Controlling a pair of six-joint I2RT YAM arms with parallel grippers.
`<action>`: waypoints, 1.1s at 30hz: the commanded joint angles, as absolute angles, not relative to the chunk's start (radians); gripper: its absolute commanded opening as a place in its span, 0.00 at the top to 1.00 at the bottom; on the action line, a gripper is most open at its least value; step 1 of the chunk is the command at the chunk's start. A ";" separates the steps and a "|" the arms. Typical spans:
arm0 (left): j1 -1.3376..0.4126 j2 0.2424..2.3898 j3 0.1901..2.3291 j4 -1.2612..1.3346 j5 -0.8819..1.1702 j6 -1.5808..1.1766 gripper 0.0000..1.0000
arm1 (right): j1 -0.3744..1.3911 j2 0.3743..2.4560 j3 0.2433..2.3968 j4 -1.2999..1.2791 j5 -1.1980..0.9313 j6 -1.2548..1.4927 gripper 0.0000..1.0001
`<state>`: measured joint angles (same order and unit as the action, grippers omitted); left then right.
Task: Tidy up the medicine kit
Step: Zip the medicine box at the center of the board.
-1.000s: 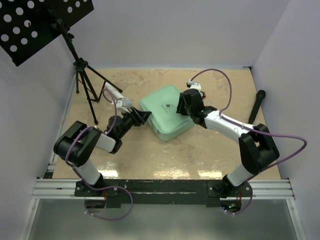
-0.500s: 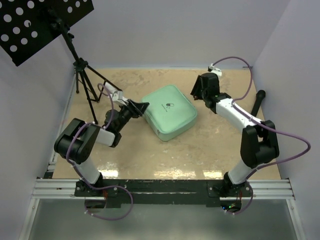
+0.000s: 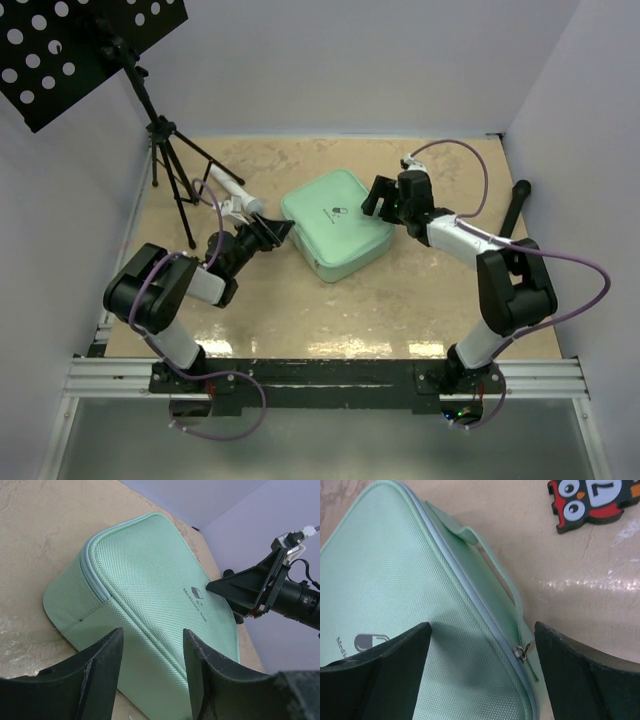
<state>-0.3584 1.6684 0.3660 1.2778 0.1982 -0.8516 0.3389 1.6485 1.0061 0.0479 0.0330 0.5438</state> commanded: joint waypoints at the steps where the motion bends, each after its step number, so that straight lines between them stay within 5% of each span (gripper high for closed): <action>1: -0.353 1.695 0.379 1.565 0.227 -0.891 0.44 | 0.345 1.586 0.924 0.107 -0.057 0.564 0.12; 14: -0.353 1.724 0.414 1.589 0.247 -0.897 0.45 | 0.405 1.441 0.755 0.123 -0.097 0.601 0.15; 22: -0.331 1.432 0.322 1.318 0.115 -0.769 0.38 | 0.408 1.287 0.920 -0.087 0.164 0.517 0.13; 25: -0.333 1.326 0.307 1.197 0.123 -0.755 0.31 | 0.434 1.278 0.945 -0.046 0.109 0.465 0.19; 28: -0.333 1.281 0.292 1.126 0.199 -0.759 0.13 | 0.486 1.316 0.940 0.029 0.011 0.430 0.26; 29: -0.336 1.273 0.290 1.103 0.230 -0.758 0.00 | 0.509 1.336 0.942 0.038 0.003 0.426 0.29; 33: -0.376 1.211 0.261 1.007 0.249 -0.701 0.00 | 0.557 1.387 0.933 0.089 -0.072 0.417 0.35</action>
